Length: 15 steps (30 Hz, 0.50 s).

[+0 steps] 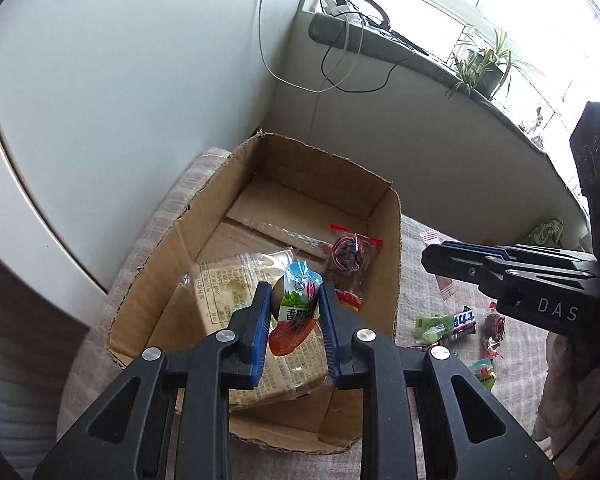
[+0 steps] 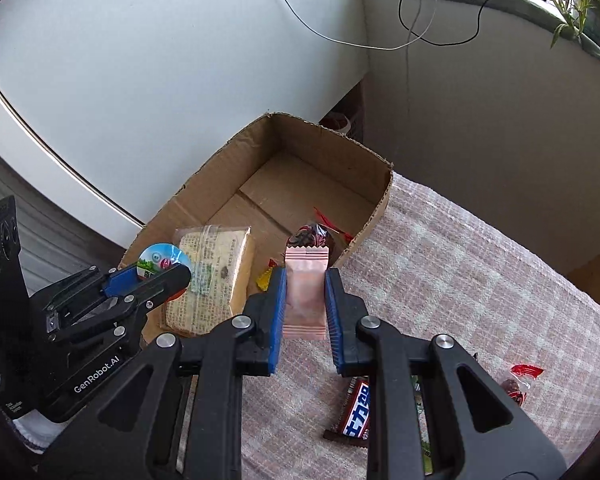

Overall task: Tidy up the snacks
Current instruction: 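Carry the jelly cup and pink wrapper into the cardboard box and release both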

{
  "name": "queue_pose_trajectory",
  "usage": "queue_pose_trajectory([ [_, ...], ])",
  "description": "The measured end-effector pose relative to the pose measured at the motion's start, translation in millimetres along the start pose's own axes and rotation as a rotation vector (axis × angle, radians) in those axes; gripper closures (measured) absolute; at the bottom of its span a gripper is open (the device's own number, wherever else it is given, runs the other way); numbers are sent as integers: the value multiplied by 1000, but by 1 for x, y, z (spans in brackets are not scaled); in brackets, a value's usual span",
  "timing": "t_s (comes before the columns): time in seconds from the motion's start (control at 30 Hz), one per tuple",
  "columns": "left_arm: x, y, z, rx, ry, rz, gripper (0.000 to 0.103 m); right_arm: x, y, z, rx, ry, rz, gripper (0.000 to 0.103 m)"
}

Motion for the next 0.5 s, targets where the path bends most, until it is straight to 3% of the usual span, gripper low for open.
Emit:
queue_pose_trajectory([
  [0.3,22,-20,-30,-83,-2,-2,81,28,-14,-9,-7,-42,-21,83],
  [0.5,27,-21,-41,-80,3,-15,80,35,-22,-6,-19,-57,-40,83],
])
Point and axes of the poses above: each gripper's, at about its wrist camera, not at the fingertips, and x roughly the way its jaws point, y to its right, z to its underside, the point moved 7 cm from there along x, roughly the way its jaws point, and after that the axes turned 7 degrees about x, right-handed, at the moved point
